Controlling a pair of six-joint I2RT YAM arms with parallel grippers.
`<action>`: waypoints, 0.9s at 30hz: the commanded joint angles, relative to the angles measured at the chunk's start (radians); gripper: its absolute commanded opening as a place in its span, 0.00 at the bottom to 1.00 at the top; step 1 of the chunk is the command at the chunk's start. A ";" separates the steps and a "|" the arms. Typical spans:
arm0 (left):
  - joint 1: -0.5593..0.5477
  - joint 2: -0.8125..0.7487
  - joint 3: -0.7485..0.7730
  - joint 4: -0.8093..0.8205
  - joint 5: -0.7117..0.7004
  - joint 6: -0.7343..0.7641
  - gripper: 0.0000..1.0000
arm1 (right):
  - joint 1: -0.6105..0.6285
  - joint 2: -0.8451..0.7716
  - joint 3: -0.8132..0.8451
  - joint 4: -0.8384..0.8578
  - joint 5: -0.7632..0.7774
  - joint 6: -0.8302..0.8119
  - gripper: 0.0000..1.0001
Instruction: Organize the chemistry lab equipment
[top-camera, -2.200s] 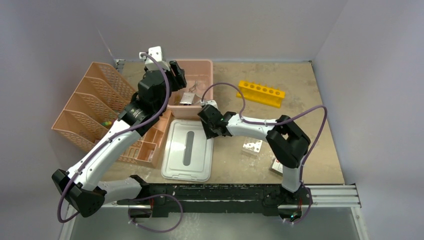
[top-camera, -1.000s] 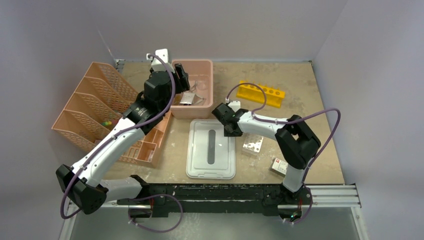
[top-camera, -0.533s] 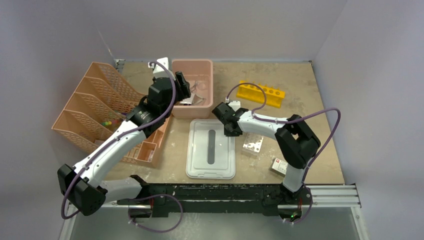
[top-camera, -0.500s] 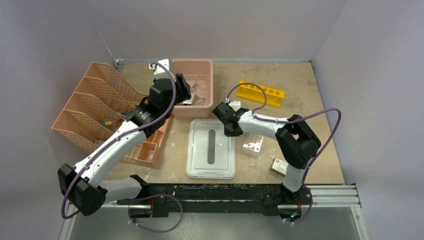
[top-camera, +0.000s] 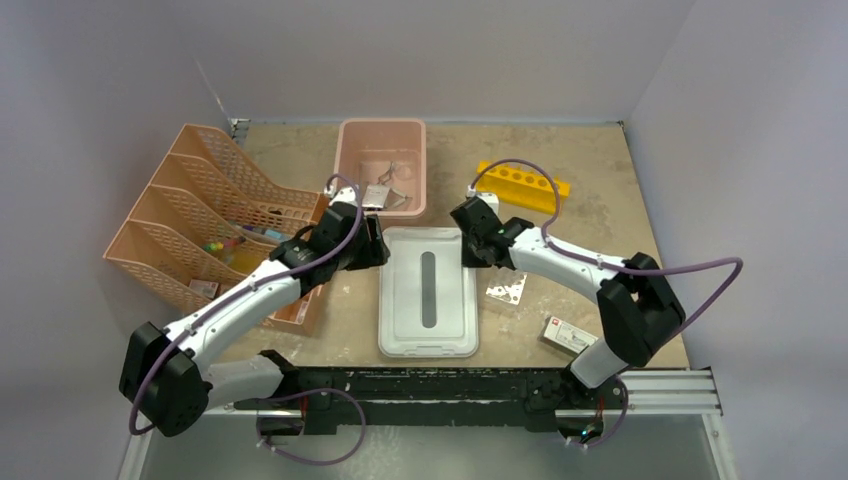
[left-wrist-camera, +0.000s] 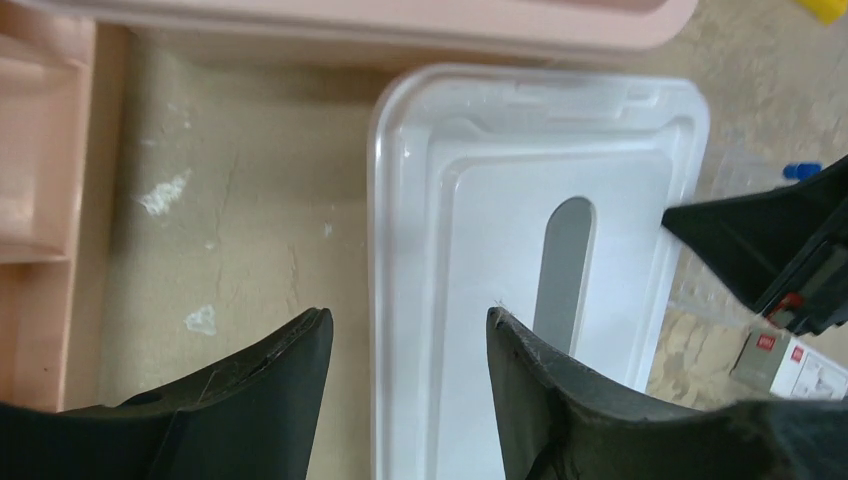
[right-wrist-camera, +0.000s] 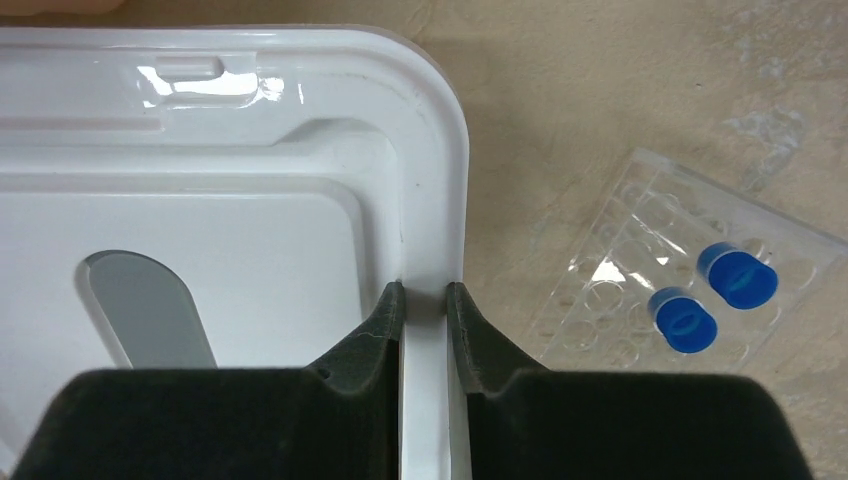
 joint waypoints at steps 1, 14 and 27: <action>0.002 -0.035 -0.056 0.034 0.140 -0.049 0.57 | -0.002 -0.042 -0.009 0.039 -0.074 -0.036 0.00; 0.002 -0.022 -0.238 0.113 0.354 -0.134 0.57 | -0.038 -0.094 -0.063 0.118 -0.193 -0.066 0.00; 0.003 -0.111 -0.242 0.361 0.715 -0.180 0.20 | -0.078 -0.156 -0.135 0.212 -0.260 -0.060 0.00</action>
